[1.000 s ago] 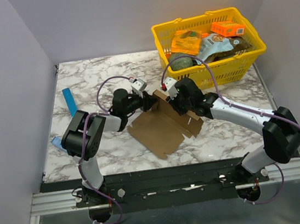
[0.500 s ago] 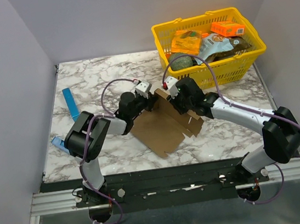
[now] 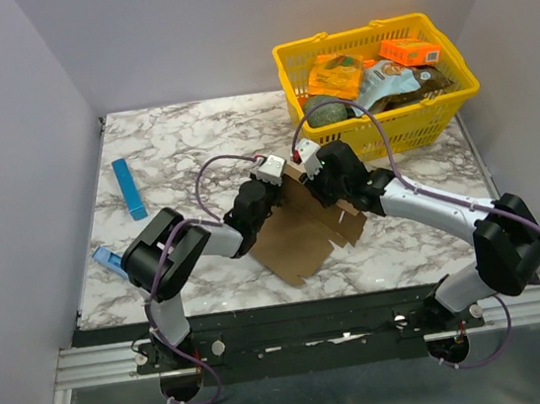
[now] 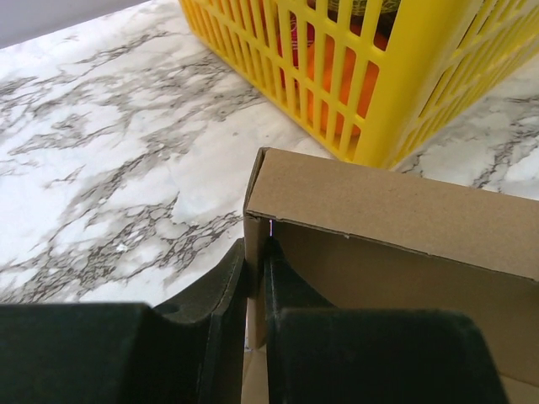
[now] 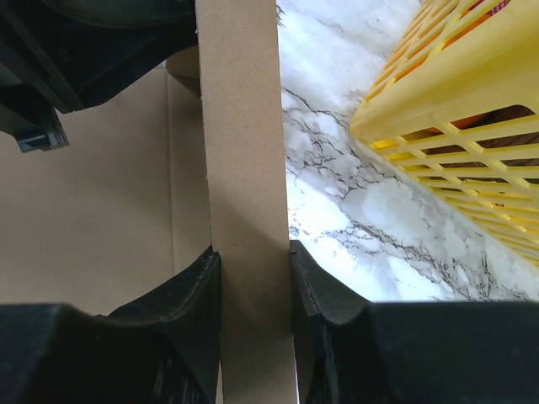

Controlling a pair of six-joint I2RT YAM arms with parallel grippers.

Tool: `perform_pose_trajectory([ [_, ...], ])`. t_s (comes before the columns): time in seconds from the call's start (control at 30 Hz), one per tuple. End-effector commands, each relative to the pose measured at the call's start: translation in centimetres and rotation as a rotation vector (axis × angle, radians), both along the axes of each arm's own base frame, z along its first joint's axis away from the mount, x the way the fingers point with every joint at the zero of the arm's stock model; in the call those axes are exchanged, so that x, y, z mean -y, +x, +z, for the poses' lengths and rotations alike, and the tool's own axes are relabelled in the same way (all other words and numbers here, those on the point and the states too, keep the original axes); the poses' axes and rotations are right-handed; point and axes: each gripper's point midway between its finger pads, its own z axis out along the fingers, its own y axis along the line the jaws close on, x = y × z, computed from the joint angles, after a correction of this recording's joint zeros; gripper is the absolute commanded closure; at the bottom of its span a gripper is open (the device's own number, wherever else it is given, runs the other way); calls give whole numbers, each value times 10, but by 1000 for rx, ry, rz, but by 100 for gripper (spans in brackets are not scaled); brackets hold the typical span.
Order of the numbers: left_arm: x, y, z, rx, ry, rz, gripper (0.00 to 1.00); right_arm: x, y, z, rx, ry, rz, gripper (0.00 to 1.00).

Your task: Fold the paper box

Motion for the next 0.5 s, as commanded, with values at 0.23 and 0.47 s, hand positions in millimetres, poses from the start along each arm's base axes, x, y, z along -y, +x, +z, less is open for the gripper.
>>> perform_pose_trajectory([
  [0.23,-55,-8,-23,44,282,292,100,1,-17,-7,-31,-3,36,70],
  [0.47,-48,-13,-23,67,291,286,100,-1,-19,-5,-35,13,43,70],
])
